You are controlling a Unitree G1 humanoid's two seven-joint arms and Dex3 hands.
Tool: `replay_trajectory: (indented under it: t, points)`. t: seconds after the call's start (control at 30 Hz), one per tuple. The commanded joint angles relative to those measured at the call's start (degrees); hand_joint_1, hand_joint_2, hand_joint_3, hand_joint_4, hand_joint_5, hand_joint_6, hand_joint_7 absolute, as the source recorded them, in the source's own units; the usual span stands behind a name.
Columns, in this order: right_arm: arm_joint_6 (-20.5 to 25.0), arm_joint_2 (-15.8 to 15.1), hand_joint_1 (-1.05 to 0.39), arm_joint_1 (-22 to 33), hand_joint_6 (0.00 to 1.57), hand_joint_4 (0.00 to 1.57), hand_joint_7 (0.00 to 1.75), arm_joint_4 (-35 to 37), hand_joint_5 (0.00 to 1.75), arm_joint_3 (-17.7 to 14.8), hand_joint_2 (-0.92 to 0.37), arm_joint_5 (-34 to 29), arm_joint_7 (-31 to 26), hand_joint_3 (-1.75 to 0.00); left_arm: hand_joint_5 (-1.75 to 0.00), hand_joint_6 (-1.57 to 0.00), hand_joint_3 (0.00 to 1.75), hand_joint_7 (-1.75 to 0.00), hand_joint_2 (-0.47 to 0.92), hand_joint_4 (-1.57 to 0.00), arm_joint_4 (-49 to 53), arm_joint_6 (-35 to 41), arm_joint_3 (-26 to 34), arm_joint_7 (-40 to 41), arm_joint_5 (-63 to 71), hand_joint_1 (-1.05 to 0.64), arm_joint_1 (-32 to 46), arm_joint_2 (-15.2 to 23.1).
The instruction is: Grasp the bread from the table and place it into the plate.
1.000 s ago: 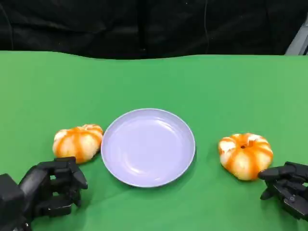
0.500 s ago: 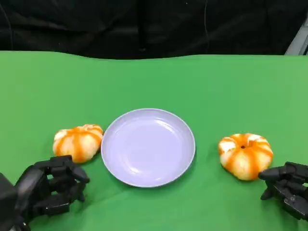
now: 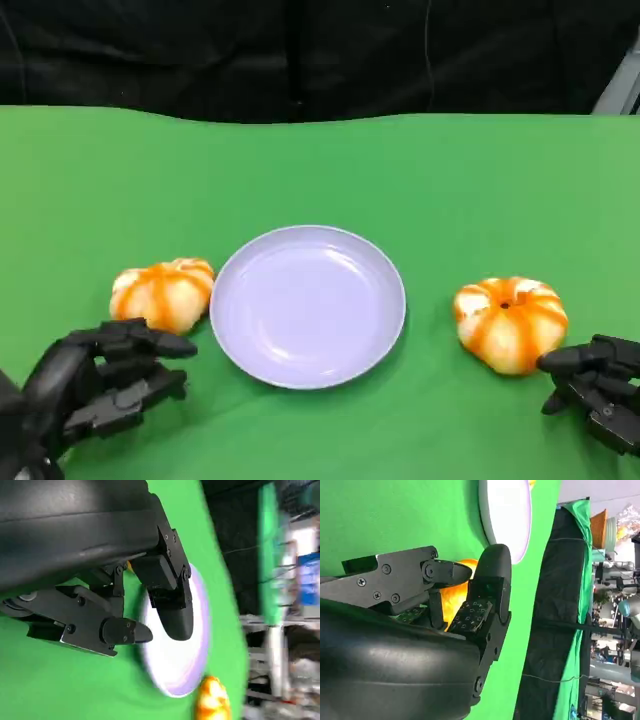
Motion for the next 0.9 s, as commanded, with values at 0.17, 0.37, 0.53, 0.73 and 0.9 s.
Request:
replay_trajectory:
  t: [0.17,0.37,0.53,0.73,0.9]
  points:
    - [-0.46,-1.24,-0.01,-0.21,1.01,0.76,0.56,0.35,1.34,-0.12,-0.92,-0.22,-0.48,-0.37,-0.20,-0.68,0.18,0.00,0.92,-0.78,-8.36,-1.28,3.61,-4.33,-8.39,-0.52,2.11,-2.04]
    - [-0.75,-1.29,-0.02,-0.36,1.00,0.76,0.56,0.69,1.35,-0.05,-0.92,-0.27,-0.39,-0.38,-0.12,-0.61,0.17,0.00,0.92,-0.77,-10.91,-0.62,4.94,-5.94,-11.37,-0.57,2.70,-3.19]
    - [-0.54,-1.41,0.00,-0.42,1.01,0.77,0.57,0.79,1.36,-0.04,-0.92,-0.22,-0.26,-0.38,-0.08,-0.55,0.19,0.00,0.92,-0.75,-13.57,-2.03,7.11,-9.34,-16.04,-0.61,2.36,-4.48]
    - [-0.59,-1.43,0.00,-0.42,1.01,0.76,0.58,0.81,1.36,0.10,-0.92,-0.74,-0.83,-0.39,-0.06,-0.60,0.23,-0.02,0.92,-0.75,-9.17,-22.62,7.50,3.88,1.00,-0.71,1.61,-2.34]
    - [-0.15,-1.25,0.00,-0.42,0.99,0.76,0.58,0.65,1.36,-0.09,-0.92,-0.65,-0.64,-0.39,-0.04,-0.63,0.23,-0.03,0.92,-0.73,-7.78,-28.73,7.00,19.64,19.19,-0.72,2.09,-0.14]
